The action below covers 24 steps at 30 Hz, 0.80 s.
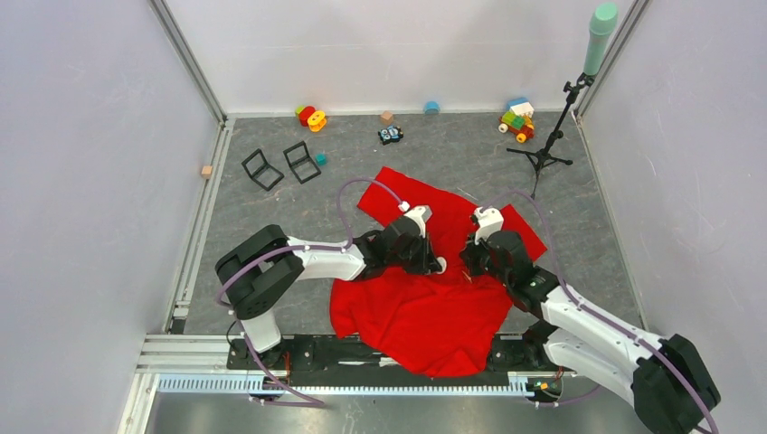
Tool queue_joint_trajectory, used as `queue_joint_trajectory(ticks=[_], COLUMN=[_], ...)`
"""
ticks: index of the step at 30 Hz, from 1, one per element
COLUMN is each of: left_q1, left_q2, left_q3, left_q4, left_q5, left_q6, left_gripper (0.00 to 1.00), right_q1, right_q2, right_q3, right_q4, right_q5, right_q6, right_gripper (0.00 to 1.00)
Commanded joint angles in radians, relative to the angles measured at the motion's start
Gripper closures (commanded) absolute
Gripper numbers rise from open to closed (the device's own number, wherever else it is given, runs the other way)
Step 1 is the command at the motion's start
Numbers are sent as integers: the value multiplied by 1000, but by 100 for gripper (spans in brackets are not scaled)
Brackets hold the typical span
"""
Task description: Pin the brooch onto the clothing
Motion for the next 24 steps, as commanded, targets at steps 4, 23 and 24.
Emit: queue_joint_trajectory(ticks=[4,23,24], left_q1=[-34,-52,-52], left_q2=[38,37,34], left_q3=[73,77,75], left_q4=[41,34,35], left_q5=[-38,-108,-111], left_q6=[5,-18,-18], left_gripper=[98,98,98], right_q1=[-3,-4,-4], right_q2=[-112,-124,-127], right_q3=[-48,-82,-86], right_q4=[86,121,126], right_q5=[-85,-192,-201], right_q6=[-4,-12,-12], right_gripper=[100,100,100])
